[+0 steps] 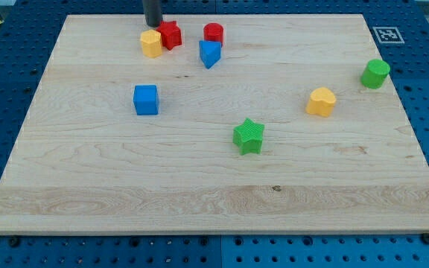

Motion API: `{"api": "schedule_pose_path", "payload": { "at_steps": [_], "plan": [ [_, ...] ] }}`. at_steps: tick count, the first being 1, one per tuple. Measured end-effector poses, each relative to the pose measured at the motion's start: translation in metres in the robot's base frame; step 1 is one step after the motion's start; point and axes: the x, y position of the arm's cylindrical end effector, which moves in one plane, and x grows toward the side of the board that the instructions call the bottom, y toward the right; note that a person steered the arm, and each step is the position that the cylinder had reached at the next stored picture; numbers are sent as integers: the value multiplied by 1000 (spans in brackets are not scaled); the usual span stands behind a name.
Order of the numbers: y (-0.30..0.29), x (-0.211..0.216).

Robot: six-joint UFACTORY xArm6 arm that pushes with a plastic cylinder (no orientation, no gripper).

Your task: Move the red star to the left of the red circle

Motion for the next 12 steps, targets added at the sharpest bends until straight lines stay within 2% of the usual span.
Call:
{"api": "schedule_pose_path", "payload": {
  "at_steps": [2, 4, 5, 8, 12],
  "plan": [
    [-2, 48],
    [-1, 65],
    [4, 65],
    [4, 15],
    [3, 15]
  ]
}}
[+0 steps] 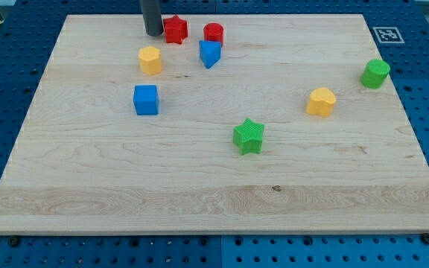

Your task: Move the red star to the left of the red circle

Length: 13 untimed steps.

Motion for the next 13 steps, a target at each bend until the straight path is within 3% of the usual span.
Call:
{"api": "schedule_pose_path", "payload": {
  "at_steps": [4, 9, 13],
  "plan": [
    [0, -39],
    [1, -29],
    [37, -19]
  ]
}}
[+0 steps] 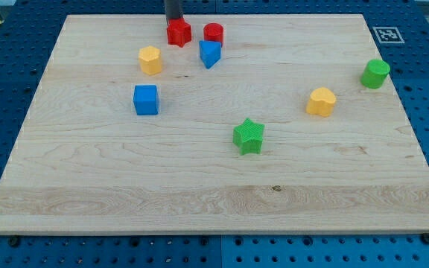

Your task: Move the red star to the left of the red circle

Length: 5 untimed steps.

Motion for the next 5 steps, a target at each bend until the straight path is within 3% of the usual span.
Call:
{"api": "schedule_pose_path", "payload": {
  "at_steps": [5],
  "plan": [
    [-9, 9]
  ]
}}
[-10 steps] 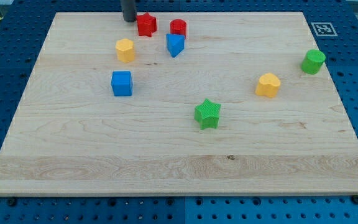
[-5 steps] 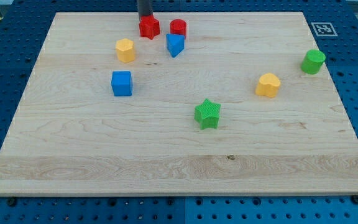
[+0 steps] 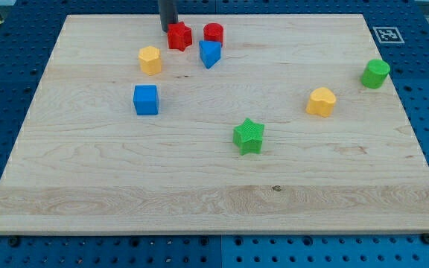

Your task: Move the red star to the left of the red circle

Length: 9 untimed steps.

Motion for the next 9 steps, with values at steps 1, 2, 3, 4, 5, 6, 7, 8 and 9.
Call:
{"api": "schedule_pose_path", "payload": {
  "at_steps": [1, 2, 3, 4, 5, 6, 7, 8, 9],
  "plan": [
    [-2, 0],
    [-2, 5],
    [-4, 8],
    [-13, 8],
    [-18, 8],
    [-29, 8],
    [-38, 10],
    [-40, 22],
    [-39, 32]
  ]
}}
